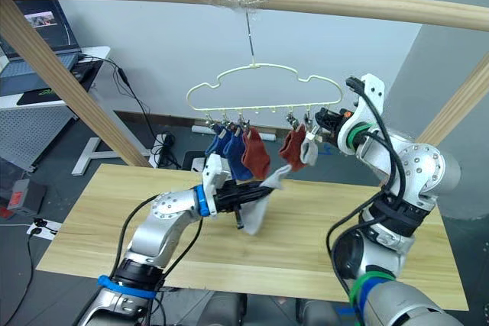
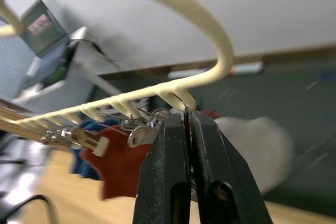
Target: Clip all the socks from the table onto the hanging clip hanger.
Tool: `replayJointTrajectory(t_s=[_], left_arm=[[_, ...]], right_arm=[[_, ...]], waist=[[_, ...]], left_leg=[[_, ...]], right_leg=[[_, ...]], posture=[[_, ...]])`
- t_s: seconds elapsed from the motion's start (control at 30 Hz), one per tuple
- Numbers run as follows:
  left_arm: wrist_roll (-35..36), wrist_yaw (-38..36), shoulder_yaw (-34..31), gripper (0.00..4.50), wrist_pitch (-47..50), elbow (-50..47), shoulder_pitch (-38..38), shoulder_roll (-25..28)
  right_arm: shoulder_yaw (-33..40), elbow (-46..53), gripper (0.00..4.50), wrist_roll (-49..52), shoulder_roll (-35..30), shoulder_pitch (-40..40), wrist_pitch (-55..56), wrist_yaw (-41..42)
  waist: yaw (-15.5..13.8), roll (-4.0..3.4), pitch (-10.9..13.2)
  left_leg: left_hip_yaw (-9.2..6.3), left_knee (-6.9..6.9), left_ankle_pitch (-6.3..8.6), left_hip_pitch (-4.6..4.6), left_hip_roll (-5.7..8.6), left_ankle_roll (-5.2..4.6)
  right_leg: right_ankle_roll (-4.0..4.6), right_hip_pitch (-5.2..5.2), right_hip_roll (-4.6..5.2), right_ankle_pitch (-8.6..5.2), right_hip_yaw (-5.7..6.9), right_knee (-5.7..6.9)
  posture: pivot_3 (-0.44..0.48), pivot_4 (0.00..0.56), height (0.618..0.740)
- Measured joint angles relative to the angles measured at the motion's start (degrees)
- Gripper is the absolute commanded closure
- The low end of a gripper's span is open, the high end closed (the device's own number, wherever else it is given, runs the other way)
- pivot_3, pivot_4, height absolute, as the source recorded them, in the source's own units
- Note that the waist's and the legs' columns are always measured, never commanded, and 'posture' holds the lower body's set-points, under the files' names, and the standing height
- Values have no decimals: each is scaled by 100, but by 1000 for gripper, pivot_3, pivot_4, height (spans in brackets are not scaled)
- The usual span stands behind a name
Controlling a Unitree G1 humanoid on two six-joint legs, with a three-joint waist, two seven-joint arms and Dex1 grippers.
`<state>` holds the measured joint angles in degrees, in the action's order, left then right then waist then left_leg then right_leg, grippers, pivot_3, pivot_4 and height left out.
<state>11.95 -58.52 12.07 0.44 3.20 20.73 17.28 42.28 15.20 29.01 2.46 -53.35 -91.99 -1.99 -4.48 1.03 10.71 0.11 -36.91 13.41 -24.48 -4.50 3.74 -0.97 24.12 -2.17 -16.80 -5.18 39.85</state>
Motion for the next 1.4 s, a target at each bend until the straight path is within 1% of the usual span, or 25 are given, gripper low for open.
replayJointTrajectory(t_s=[0.07,0.17,0.27,0.37,0.6,0.9,0.97,1.0,1.03,1.07,1.17,1.2,1.27,1.3,1.37,1.4], left_arm=[[-207,67,107,4489,-408,231,145,-102],[-372,334,114,4489,-720,593,310,-319],[-454,585,107,4489,-946,785,440,-453],[-654,951,90,4489,-1310,1081,665,-507],[-834,1359,83,4489,-1484,1534,812,-539],[-941,1735,82,4489,-1554,1789,1068,-740],[-941,1750,90,4500,-1562,1789,1077,-758],[-942,1750,94,4500,-1562,1789,1077,-758],[-942,1750,95,4500,-1562,1788,1077,-760],[-942,1750,96,4500,-1562,1787,1077,-762],[-941,1747,97,4500,-1562,1786,1077,-764],[-941,1743,98,4500,-1562,1782,1077,-765],[-931,1686,100,4500,-1544,1754,1077,-788],[-907,1645,102,4233,-1523,1730,1076,-792],[-806,1539,108,3723,-1429,1611,1072,-810],[-765,1491,113,3417,-1374,1511,1065,-825]], right_arm=[[279,-66,4500,166,125,-134,-6,-342],[474,-70,4500,498,237,-188,-6,-769],[545,-71,4500,833,326,-175,-6,-1120],[595,-70,4500,1368,350,-123,-6,-1640],[613,-146,4500,2405,302,-52,-6,-2583],[714,-409,4500,3621,239,-19,-6,-3692],[718,-443,3915,3824,236,-19,-6,-3904],[724,-460,3721,3878,226,-17,-5,-3981],[749,-519,3275,3971,207,-11,-6,-4075],[782,-556,2988,4022,201,-3,-5,-4134],[798,-671,1896,4275,121,35,-1,-4342],[796,-687,1498,4349,63,46,3,-4371],[737,-836,881,4608,-201,59,43,-4421],[674,-926,513,4736,-367,65,76,-4420],[512,-1078,0,5073,-743,106,171,-4365],[434,-1132,0,5224,-929,135,191,-4298]], waist=[[-7,0,0],[2,0,0],[10,0,0],[11,0,0],[19,0,0],[30,0,0],[31,0,0],[33,0,0],[37,0,0],[41,0,0],[72,0,1],[78,0,1],[102,0,1],[113,0,1],[140,1,2],[147,1,3]], left_leg=[[2,-1,0,-3,3,0],[3,-2,1,-6,5,-1],[-3,-1,1,-13,4,-1],[-7,-1,1,-15,4,-1],[-8,-1,1,-21,4,-1],[-9,4,1,-25,3,-2],[-8,5,1,-25,3,-2],[-9,5,1,-25,3,-2],[-8,5,1,-26,3,-2],[-7,5,1,-26,3,-2],[-7,6,1,-27,3,-2],[-7,6,1,-27,3,-2],[-6,6,1,-28,3,-2],[-6,6,1,-28,3,-2],[-6,8,1,-29,3,-2],[-5,9,1,-29,3,-3]], right_leg=[[0,-1,2,0,-2,-6],[-2,-3,5,1,-4,-15],[-2,0,5,1,2,-16],[-2,0,4,1,4,-19],[-3,0,4,1,7,-26],[-3,0,4,1,8,-39],[-3,0,4,1,8,-40],[-3,0,4,1,8,-41],[-3,0,4,1,8,-41],[-3,0,4,1,7,-42],[-4,1,4,1,7,-42],[-4,1,4,1,7,-43],[-4,1,4,1,7,-44],[-4,1,4,1,6,-45],[-4,1,4,1,6,-47],[-4,2,4,1,6,-49]], posture=[[160,186,740],[154,190,740],[151,193,740],[150,192,740],[149,197,740],[145,201,740],[145,201,740],[145,201,740],[146,202,740],[146,202,740],[146,202,740],[145,203,740],[145,203,740],[146,203,740],[144,203,740],[143,203,740]])
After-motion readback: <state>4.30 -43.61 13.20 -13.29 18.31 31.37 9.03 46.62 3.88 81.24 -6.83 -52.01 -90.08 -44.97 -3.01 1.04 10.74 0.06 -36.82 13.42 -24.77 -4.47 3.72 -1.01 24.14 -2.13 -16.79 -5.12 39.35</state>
